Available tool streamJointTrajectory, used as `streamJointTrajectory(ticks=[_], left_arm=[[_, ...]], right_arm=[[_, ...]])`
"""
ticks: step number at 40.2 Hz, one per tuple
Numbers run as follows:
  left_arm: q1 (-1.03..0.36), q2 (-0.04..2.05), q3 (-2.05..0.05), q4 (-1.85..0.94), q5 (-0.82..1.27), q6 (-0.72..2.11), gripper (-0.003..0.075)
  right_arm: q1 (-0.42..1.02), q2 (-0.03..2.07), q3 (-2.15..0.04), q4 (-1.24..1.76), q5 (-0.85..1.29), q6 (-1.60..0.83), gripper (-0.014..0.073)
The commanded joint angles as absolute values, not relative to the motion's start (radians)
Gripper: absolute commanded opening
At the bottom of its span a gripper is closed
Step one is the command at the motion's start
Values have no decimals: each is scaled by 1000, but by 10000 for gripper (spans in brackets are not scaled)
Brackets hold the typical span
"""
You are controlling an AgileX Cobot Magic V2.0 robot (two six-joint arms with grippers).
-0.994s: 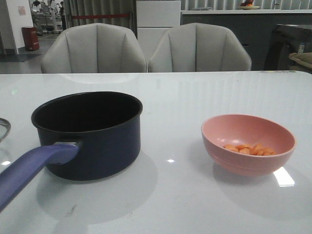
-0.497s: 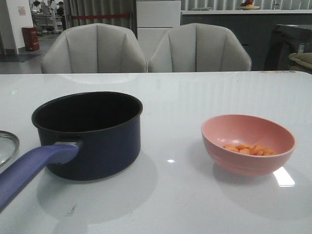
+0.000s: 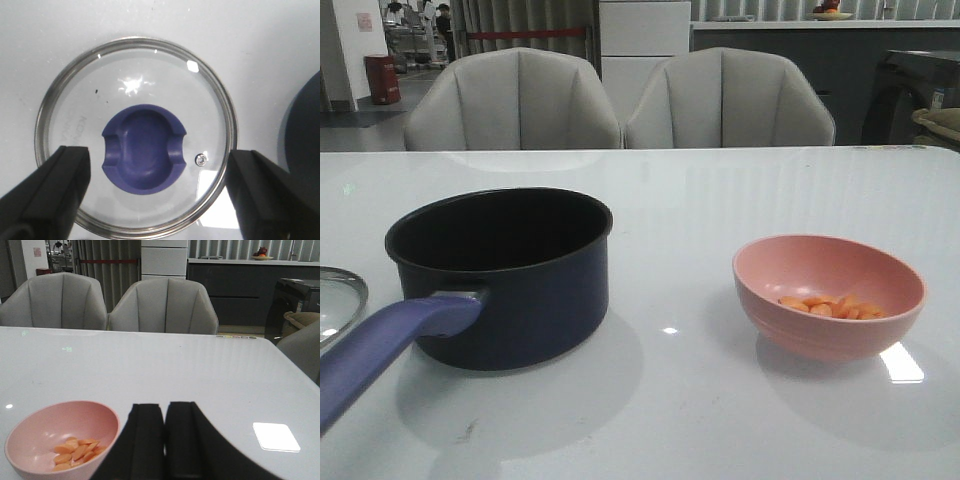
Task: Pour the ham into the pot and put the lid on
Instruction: 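Set the glass lid down on the table beside the saucepan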
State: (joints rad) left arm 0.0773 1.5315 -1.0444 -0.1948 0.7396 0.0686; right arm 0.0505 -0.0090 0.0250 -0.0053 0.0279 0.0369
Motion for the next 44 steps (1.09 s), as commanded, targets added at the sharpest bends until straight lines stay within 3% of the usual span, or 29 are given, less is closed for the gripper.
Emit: streamJointTrajectory(ticks=[1, 8, 16, 26, 35, 44], left_arm=[[62, 1394, -966, -256, 598, 68, 574], [-43, 1186, -752, -219, 314, 68, 574], [-173, 970, -638, -147, 148, 68, 574], [-200, 688, -535, -140, 139, 68, 574], [-200, 456, -392, -198, 156, 67, 574], [-200, 323, -315, -204, 89, 67, 574]], right_arm=[[48, -28, 36, -17, -47, 34, 152], [48, -28, 36, -17, -47, 34, 152], [48, -28, 36, -17, -47, 34, 152], [48, -28, 36, -17, -82, 33, 152], [49, -28, 32, -17, -341, 28, 152], [50, 45, -81, -16, -77, 81, 152]])
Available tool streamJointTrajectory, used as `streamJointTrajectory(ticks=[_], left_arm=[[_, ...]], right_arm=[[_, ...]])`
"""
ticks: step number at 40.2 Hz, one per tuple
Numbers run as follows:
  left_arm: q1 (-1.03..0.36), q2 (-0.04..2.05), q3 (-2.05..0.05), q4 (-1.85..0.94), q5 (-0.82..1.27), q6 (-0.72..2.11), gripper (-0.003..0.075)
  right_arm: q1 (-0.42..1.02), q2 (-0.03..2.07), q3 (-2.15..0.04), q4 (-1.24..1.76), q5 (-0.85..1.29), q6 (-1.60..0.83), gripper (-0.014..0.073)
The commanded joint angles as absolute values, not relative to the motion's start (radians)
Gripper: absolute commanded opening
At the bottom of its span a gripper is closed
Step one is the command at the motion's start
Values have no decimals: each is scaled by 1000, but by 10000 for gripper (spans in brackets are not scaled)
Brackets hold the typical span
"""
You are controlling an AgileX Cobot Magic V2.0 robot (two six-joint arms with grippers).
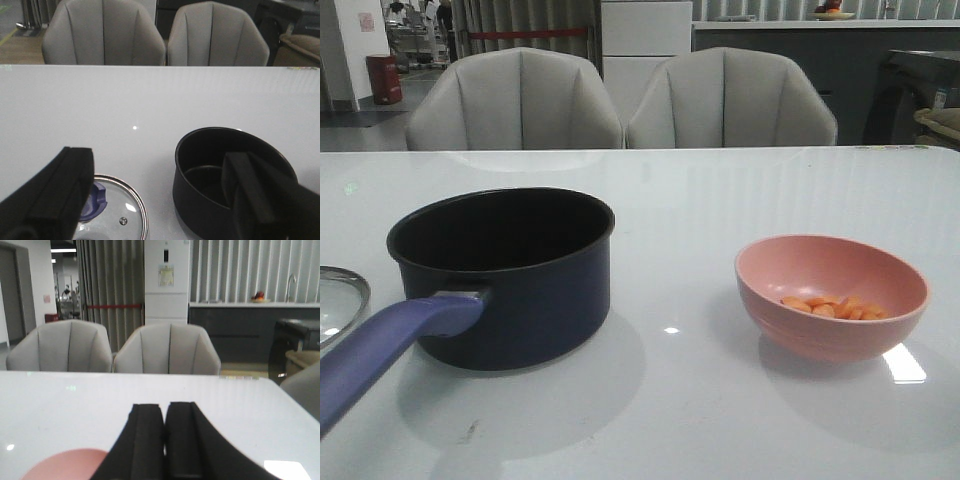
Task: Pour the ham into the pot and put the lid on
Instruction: 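Set the glass lid down on the table beside the saucepan, then grasp the rim of the pink bowl with the right gripper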
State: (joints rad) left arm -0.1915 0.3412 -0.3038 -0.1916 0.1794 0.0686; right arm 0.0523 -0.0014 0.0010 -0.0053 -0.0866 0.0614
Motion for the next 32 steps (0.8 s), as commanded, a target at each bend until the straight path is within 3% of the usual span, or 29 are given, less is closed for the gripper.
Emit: streamJointTrajectory(ticks=[1, 6, 14, 29, 32], left_arm=[[-200, 321, -308, -204, 81, 67, 574], [-200, 315, -296, -204, 37, 67, 574], [-200, 315, -293, -206, 38, 67, 574], [-200, 315, -293, -206, 44, 67, 574], [-200, 315, -293, -206, 44, 67, 574]], right_arm=[[50, 72, -105, -16, -67, 81, 152], [50, 235, -219, -16, -20, 81, 152], [50, 454, -386, -15, 230, 81, 152], [51, 637, -410, -13, 210, 80, 157], [51, 680, -440, 0, 237, 80, 201]])
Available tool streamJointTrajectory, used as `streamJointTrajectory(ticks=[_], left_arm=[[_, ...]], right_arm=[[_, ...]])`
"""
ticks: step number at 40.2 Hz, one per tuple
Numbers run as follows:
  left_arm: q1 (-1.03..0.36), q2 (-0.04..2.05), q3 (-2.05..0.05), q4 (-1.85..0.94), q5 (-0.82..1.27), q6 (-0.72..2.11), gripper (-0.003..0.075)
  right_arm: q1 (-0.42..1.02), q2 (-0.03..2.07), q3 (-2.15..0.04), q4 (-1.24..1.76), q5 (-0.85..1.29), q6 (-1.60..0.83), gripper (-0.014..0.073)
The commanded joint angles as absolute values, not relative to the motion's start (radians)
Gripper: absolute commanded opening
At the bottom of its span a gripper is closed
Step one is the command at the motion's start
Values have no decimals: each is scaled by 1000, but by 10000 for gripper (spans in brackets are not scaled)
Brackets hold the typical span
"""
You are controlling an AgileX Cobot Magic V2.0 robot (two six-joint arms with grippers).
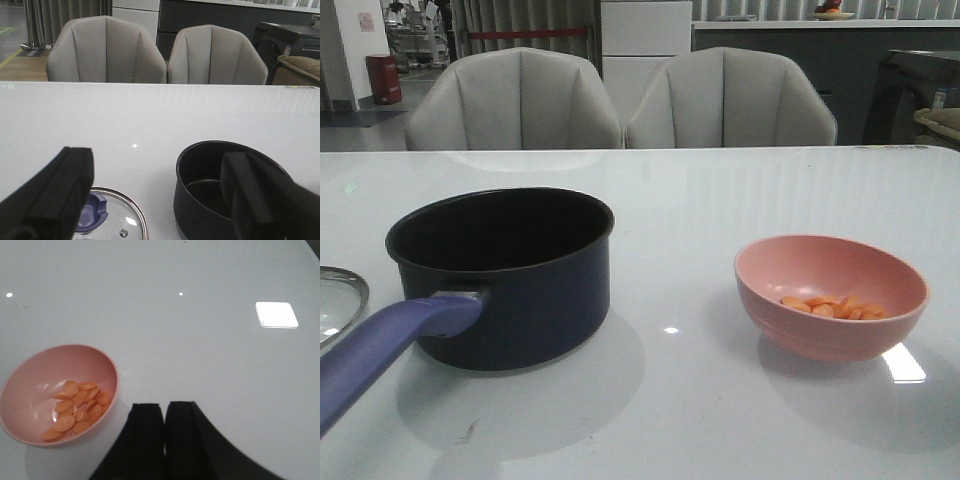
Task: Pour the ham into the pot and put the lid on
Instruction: 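Grasp the rim of the pink bowl with the right gripper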
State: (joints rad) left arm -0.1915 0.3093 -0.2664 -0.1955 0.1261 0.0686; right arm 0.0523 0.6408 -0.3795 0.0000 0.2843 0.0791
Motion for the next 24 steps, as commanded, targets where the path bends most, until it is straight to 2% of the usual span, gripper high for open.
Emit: streamJointTrajectory(ticks=[1, 5, 9, 24], left_arm=[[-200, 315, -293, -206, 45, 67, 574], [-200, 315, -293, -206, 45, 67, 574], [-200, 315, -293, -206, 46, 67, 574], [-200, 315, -293, -206, 46, 67, 574]], right_arm=[[51, 703, -455, 8, 251, 80, 232], [51, 770, -533, 51, 326, 80, 382], [51, 853, -615, 98, 410, 79, 458], [51, 1282, -948, 134, 675, 47, 456]])
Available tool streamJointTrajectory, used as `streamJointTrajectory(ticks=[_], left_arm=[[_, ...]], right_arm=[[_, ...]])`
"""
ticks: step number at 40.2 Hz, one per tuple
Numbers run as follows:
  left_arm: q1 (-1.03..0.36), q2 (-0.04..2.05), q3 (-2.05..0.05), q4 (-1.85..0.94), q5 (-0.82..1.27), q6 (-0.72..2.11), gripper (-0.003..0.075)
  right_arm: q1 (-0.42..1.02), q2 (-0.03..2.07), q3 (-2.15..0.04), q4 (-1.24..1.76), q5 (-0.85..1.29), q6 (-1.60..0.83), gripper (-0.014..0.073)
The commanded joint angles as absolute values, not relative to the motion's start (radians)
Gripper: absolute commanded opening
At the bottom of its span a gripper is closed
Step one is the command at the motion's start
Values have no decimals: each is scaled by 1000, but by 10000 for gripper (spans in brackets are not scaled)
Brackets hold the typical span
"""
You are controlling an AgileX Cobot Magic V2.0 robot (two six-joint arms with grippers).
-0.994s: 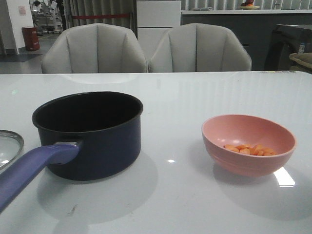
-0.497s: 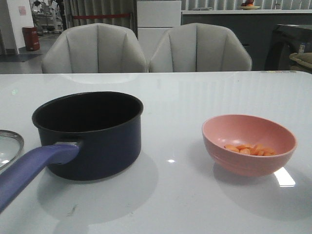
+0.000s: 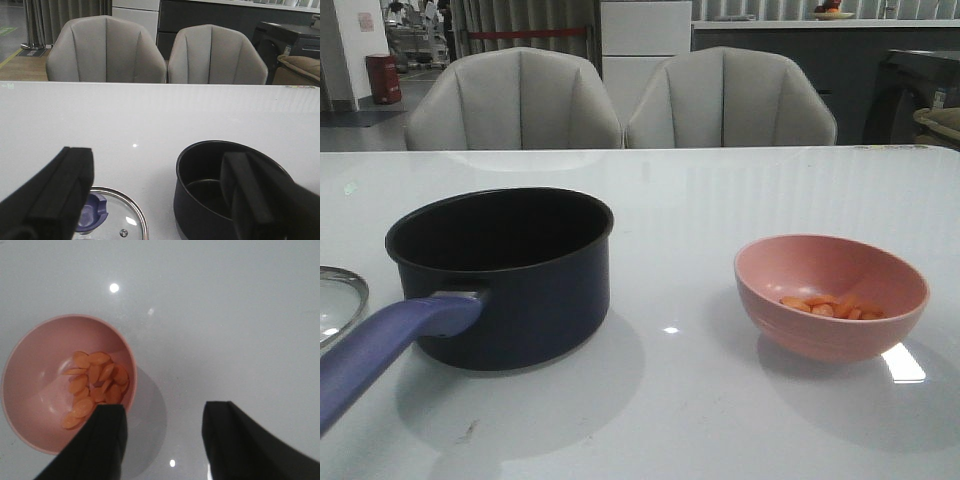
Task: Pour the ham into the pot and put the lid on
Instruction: 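Grasp the rim of the pink bowl with the right gripper, then lift the pink bowl and carry it over the saucepan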
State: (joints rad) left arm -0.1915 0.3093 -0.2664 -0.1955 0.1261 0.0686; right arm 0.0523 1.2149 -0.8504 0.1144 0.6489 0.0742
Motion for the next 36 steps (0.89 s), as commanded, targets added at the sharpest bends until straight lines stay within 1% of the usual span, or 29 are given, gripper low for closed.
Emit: streamJointTrajectory(ticks=[1, 6, 12, 18, 24, 27, 36], left_arm=[[-200, 315, -293, -206, 46, 67, 574], [-200, 315, -293, -206, 46, 67, 574], [-200, 315, -293, -206, 46, 67, 574], [-200, 315, -293, -206, 46, 67, 574], [-200, 315, -293, -206, 46, 67, 574], [-200, 315, -293, -206, 46, 67, 574], [-200, 315, -293, -206, 46, 67, 574]], right_arm=[[51, 1298, -960, 142, 690, 36, 456], [51, 1429, -1043, 228, 751, -50, 456], [51, 1552, -1097, 275, 759, -112, 456], [51, 1636, -1122, 292, 769, -138, 456], [51, 1695, -1122, 357, 762, -226, 447], [51, 1723, -1122, 381, 762, -257, 405], [51, 1774, -1122, 389, 713, -259, 187]])
